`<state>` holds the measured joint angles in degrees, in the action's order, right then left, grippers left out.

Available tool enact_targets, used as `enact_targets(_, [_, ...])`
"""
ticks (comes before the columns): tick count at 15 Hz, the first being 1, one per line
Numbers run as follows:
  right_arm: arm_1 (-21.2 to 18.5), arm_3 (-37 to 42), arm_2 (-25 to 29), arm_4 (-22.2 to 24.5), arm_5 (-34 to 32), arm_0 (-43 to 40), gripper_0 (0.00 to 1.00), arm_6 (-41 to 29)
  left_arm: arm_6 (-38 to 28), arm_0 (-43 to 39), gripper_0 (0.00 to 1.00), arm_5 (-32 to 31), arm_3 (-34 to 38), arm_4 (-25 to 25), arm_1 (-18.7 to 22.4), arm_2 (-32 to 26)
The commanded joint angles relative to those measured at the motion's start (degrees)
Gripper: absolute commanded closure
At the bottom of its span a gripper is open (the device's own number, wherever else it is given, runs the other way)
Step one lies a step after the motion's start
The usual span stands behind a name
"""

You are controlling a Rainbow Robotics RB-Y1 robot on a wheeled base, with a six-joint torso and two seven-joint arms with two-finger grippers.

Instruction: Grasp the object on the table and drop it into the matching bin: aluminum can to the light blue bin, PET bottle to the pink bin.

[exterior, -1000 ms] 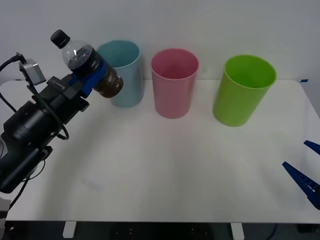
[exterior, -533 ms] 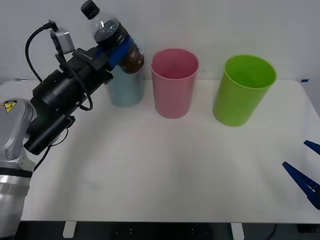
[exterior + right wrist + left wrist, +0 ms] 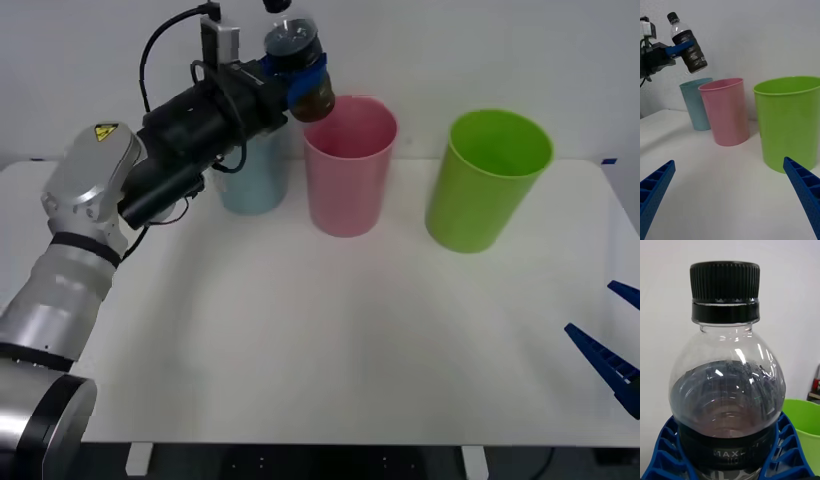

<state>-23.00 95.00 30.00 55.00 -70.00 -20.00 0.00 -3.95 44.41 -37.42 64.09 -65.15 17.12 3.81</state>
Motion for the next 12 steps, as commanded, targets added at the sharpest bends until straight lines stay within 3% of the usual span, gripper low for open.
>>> enact_targets(1, [0.0,0.0,0.0,0.0,0.0,0.0,0.00,0.0,1.0,5.7,1.00,0.0,-7.3,-0.1,-1.0,1.6])
enact_targets(5, [0.0,0.0,0.0,0.0,0.0,0.0,0.00,0.0,2.3,11.0,1.00,0.4,-14.1,-0.8,-3.4,2.6])
enact_targets(12, [0.0,0.0,0.0,0.0,0.0,0.0,0.00,0.0,2.8,12.2,1.00,3.1,-14.8,-2.3,-5.4,2.6])
